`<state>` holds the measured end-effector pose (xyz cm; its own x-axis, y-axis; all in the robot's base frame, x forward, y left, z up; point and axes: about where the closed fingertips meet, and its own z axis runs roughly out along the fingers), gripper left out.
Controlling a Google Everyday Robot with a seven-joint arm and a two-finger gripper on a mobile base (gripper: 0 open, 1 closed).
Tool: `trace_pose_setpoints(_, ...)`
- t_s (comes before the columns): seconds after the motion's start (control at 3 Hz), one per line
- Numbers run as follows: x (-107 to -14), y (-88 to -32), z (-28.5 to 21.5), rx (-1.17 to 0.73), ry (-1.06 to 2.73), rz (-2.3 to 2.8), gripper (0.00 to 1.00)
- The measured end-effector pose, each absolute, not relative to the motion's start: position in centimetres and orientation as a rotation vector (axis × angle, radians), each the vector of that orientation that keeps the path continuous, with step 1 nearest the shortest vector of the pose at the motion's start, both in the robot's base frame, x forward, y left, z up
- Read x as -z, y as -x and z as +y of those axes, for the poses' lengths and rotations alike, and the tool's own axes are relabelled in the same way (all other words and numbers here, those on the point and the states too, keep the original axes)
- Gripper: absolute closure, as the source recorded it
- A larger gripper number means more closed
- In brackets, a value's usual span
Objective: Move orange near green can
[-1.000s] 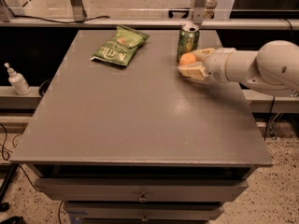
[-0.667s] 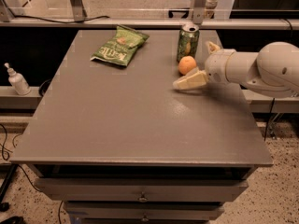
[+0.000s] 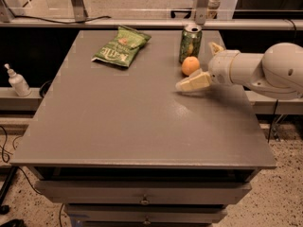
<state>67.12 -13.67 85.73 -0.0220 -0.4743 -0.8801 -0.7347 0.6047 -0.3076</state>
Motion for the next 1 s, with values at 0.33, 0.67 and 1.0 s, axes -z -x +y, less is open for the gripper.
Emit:
trace_pose_setpoints(0.33,-89.0,-65.9,-15.1,-0.315,1.002,1.634,0.0)
trace_pose_setpoints(0.67,-95.4,-63.1,-17.7,-0.36,0.961,1.545,0.0)
trace_pose_setpoints(1.0,-95.4,-63.1,-17.7,-0.36,0.961,1.545,0.0)
